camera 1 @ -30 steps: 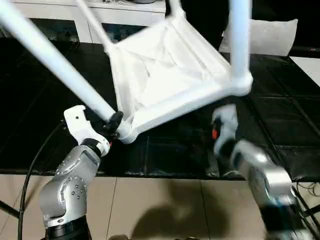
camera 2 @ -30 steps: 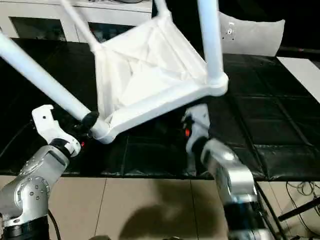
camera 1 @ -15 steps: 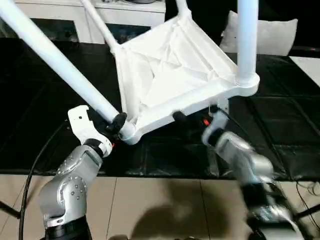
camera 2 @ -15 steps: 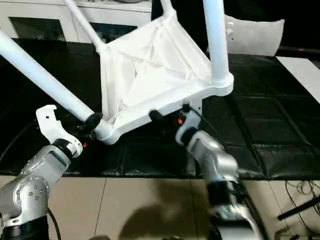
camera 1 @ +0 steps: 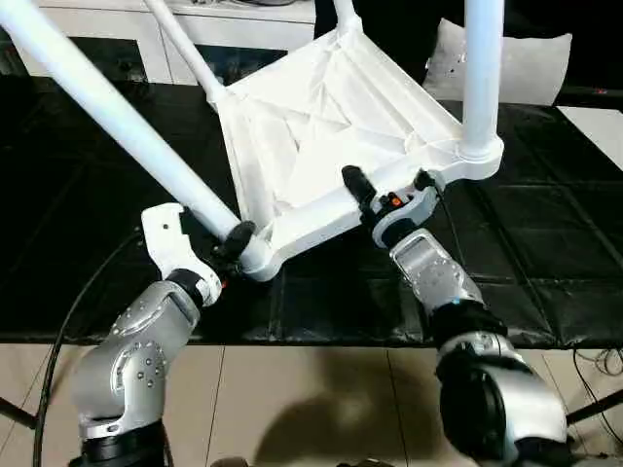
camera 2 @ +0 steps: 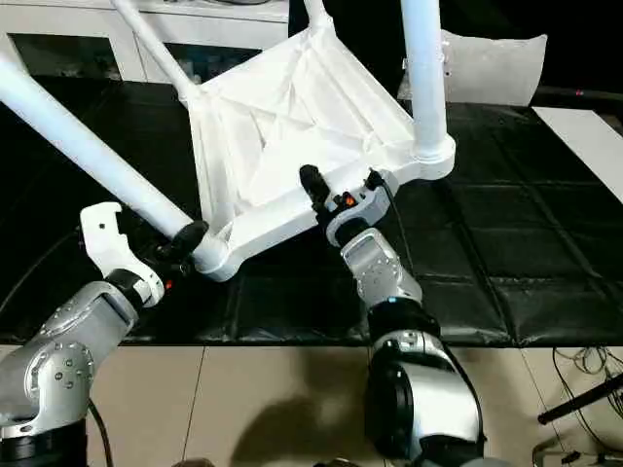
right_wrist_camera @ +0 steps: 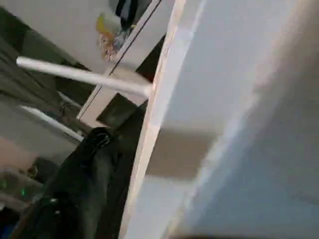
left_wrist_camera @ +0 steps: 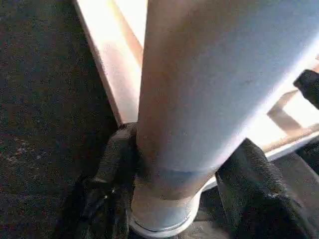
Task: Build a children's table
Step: Flip table
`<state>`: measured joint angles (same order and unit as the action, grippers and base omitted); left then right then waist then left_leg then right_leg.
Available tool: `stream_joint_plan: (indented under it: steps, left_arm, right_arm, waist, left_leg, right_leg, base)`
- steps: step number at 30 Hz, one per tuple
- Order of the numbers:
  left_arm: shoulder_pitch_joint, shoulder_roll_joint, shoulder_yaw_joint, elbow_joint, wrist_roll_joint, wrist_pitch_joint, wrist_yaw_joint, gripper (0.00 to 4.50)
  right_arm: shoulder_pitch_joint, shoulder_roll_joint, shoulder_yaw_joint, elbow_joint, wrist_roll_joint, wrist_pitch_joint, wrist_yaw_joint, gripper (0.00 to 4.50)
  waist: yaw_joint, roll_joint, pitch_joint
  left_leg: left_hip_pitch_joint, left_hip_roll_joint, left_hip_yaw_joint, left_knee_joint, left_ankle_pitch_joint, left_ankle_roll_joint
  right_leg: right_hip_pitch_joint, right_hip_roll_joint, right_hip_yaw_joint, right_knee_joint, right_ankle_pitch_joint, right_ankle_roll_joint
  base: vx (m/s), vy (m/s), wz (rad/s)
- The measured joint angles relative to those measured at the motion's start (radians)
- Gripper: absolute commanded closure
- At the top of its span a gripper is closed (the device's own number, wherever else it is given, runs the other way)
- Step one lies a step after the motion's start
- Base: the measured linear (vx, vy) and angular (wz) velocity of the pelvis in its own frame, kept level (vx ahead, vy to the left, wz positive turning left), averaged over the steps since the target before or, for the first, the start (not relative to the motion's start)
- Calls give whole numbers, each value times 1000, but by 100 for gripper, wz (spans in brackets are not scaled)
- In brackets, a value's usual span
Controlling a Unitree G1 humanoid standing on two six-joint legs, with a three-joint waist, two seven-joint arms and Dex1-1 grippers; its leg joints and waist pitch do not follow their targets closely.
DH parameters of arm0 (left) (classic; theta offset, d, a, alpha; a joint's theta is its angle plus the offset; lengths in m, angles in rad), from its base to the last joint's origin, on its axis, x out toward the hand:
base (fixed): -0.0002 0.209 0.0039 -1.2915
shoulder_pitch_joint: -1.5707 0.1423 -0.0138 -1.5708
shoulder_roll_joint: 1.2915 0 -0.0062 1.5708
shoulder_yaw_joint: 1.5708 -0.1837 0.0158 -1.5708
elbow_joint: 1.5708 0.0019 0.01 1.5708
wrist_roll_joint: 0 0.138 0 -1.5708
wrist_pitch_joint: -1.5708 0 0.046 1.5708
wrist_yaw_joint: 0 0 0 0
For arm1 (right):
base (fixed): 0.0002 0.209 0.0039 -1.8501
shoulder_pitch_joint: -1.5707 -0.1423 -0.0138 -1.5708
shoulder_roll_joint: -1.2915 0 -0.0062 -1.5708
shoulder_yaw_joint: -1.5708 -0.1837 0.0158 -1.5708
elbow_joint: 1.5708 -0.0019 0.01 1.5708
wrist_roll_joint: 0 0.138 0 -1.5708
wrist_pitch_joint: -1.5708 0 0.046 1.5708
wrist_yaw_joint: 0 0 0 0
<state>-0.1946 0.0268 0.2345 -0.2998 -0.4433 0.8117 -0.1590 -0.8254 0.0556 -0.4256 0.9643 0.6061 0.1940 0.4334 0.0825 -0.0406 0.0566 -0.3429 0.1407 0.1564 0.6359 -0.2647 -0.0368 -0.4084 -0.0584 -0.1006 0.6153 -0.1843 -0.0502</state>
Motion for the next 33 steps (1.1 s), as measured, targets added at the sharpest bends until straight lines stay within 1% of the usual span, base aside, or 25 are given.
stream_joint_plan:
  steps: [3,6,8,10,11,12,13,15,20,21,22,24,26,27,28,29,30,31,32,33]
  left_arm:
    - [1,5,-1,-2,0,0,-2,249]
    - [1,7,-1,-6,0,-1,-4,249]
    - [1,12,-3,-5,0,-3,-4,249]
    - [1,14,-7,-5,0,-4,-6,249]
    - [2,15,-7,-4,0,-4,-9,249]
    - [2,17,-8,-4,0,-4,-10,249]
    - [2,18,-10,-3,0,-5,-10,249]
    - [3,20,-14,-3,2,-7,-10,249]
    - [8,41,-34,0,14,-22,-11,249]
    - [10,43,-41,2,22,-36,-13,193]
    - [14,45,-48,2,27,-50,-17,179]
    - [24,52,-61,2,30,-68,-36,175]
    - [37,70,-78,-1,32,-75,-56,145]
    - [57,83,-102,-8,31,-76,-79,136]
    - [74,85,-117,-10,31,-75,-91,136]
    - [87,87,-132,-10,32,-75,-99,122]
    - [100,93,-149,-10,35,-75,-102,122]
    - [107,104,-157,-10,40,-75,-102,97]
    - [113,117,-159,-9,55,-81,-102,97]
    - [119,151,-174,-4,90,-105,-102,90]
  right_arm:
    - [-10,0,-9,27,11,-8,7,117]
    - [-13,0,-9,37,10,-14,16,143]
    - [-29,-5,-10,71,6,-29,24,161]
    - [-32,-10,-12,81,6,-32,26,168]
    - [-33,-11,-12,83,6,-33,28,185]
    - [-37,-14,-12,92,6,-33,29,194]
    - [-39,-17,-12,98,6,-33,30,194]
    - [-39,-19,-12,102,6,-32,32,220]
    - [-39,-23,-21,102,9,-30,43,237]
    - [-39,-26,-27,104,10,-30,44,239]
    - [-39,-27,-29,105,11,-30,44,240]
    - [-40,-29,-35,108,12,-30,44,242]
    - [-43,-38,-41,108,16,-31,39,243]
    - [-53,-54,-50,108,22,-32,30,243]
    - [-62,-70,-53,107,25,-35,25,243]
    - [-72,-83,-58,104,27,-41,18,243]
    - [-77,-100,-60,86,28,-50,7,243]
    - [-77,-114,-60,74,27,-51,0,243]
    - [-74,-129,-58,61,19,-53,-2,243]
    - [-62,-150,-56,31,7,-53,-5,243]
  waist:
    - [0,0,0]
    - [1,0,0]
    - [0,0,0]
    - [2,0,0]
    - [2,0,0]
    - [2,0,0]
    - [2,0,0]
    - [3,0,0]
    - [4,0,0]
    - [4,0,0]
    - [5,-1,0]
    - [5,-1,0]
    - [6,-1,0]
    - [7,-1,0]
    - [10,-1,0]
    - [15,-1,0]
    - [22,-1,0]
    - [28,-1,0]
    - [33,-1,1]
    - [39,-1,1]
  left_leg:
    - [-3,0,0,0,0,0]
    - [-7,0,1,0,2,1]
    - [-8,0,2,1,2,1]
    - [-8,1,2,1,2,1]
    - [-8,1,2,1,2,1]
    - [-7,1,2,1,2,1]
    - [-7,1,2,1,2,1]
    - [-7,1,2,1,3,1]
    - [-7,1,2,1,3,1]
    - [-7,1,2,1,3,1]
    - [-7,1,2,1,3,1]
    - [-7,1,2,1,3,1]
    - [-7,1,2,2,3,1]
    - [-10,1,2,3,3,1]
    - [-14,1,2,5,3,1]
    - [-19,1,2,7,4,2]
    - [-24,1,1,9,5,4]
    - [-25,2,1,9,5,4]
    - [-26,2,1,10,6,4]
    - [-26,2,1,10,6,5]
  right_leg:
    - [-3,0,0,2,0,-1]
    - [-8,0,0,4,0,-2]
    - [-10,0,0,6,-1,-3]
    - [-11,0,0,8,-2,-4]
    - [-11,0,0,8,-2,-4]
    - [-11,0,0,9,-2,-4]
    - [-11,0,0,9,-2,-4]
    - [-11,0,0,9,-2,-4]
    - [-11,0,0,10,-2,-4]
    - [-11,0,0,10,-2,-4]
    - [-11,0,0,10,-2,-4]
    - [-12,0,0,10,-2,-4]
    - [-14,0,0,10,-2,-4]
    - [-19,0,0,12,-2,-4]
    - [-24,0,0,14,-2,-4]
    - [-29,-1,0,17,-2,-5]
    - [-34,-1,0,18,-2,-5]
    - [-35,-1,0,19,-2,-5]
    - [-36,-1,0,20,-3,-6]
    - [-36,-1,-1,21,-3,-7]
  base:
    - [0,0,0]
    - [0,0,0]
    - [0,0,0]
    - [0,0,0]
    - [0,0,0]
    - [0,0,0]
    - [0,0,0]
    - [0,0,0]
    - [0,0,0]
    - [0,0,0]
    - [0,0,0]
    - [0,0,0]
    - [0,0,0]
    - [0,0,0]
    - [0,0,0]
    - [0,0,0]
    - [0,0,0]
    - [0,0,0]
    - [0,0,0]
    - [0,0,0]
